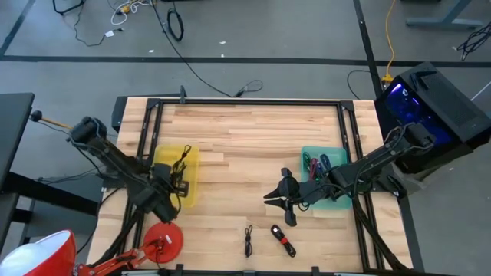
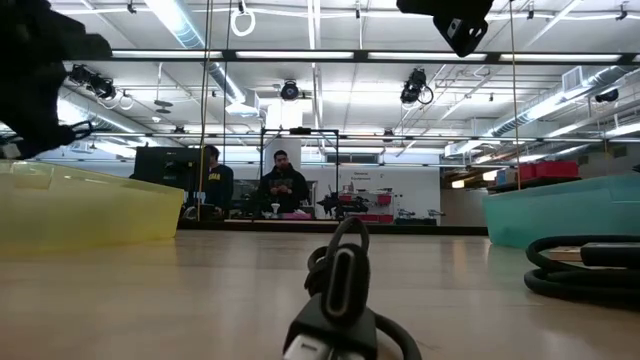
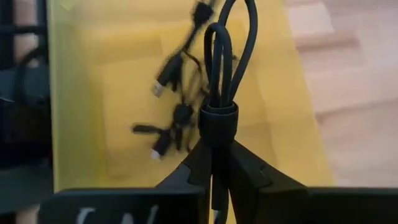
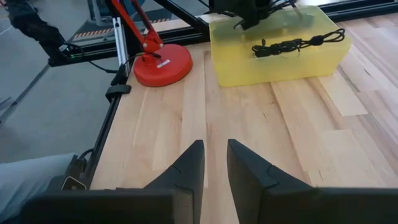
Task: Pick & Place USB Port
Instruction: Put the black charger cable into the yellow bin
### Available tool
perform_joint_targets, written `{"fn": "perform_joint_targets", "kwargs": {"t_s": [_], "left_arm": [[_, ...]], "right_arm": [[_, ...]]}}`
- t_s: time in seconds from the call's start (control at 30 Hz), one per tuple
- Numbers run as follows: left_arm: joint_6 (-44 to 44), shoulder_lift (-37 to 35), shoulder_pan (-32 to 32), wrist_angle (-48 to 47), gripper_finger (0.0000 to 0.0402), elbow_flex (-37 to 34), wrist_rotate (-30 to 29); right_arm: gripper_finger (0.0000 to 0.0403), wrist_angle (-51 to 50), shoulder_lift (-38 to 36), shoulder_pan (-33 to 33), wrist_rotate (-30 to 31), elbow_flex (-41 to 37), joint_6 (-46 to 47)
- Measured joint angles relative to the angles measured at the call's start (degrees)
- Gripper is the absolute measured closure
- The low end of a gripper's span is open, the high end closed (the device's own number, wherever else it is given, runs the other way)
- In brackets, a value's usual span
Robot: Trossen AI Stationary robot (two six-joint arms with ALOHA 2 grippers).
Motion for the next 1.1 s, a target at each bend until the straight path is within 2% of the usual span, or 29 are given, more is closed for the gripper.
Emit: {"fn": "perform_joint_targets", "kwargs": {"t_s": [0.13,0.43,0.63,0.73,0.87,1.0,1.1], "left_arm": [[0.56,-0.23,2.00,1.34,0.0344,-1.17,0.41],[2.07,-0.23,2.31,2.79,0.0271,-1.16,0.69],[4.90,-0.23,2.31,2.91,0.0244,-1.01,-1.05],[12.30,-0.21,1.62,6.11,0.0242,0.86,-5.91],[28.58,-0.21,0.15,17.49,0.0246,5.10,-12.17],[48.80,0.30,-0.12,38.18,0.0252,7.78,-13.02],[60.75,2.58,-0.05,54.92,0.0258,8.47,-12.75]], "right_arm": [[0.0331,0.19,0.00,0.00,-0.02,0.00,-0.01],[0.0331,0.17,0.00,0.00,-0.01,0.00,-0.22],[0.0331,0.15,0.00,0.02,-0.02,0.00,-0.24],[0.0331,0.15,0.00,0.00,-0.01,0.00,-0.50],[0.0331,0.12,0.00,0.00,-0.01,0.00,-1.12],[0.0331,0.12,0.00,0.00,0.00,0.00,-1.51],[0.0331,0.12,0.00,0.01,-0.02,0.00,-1.51]]}}
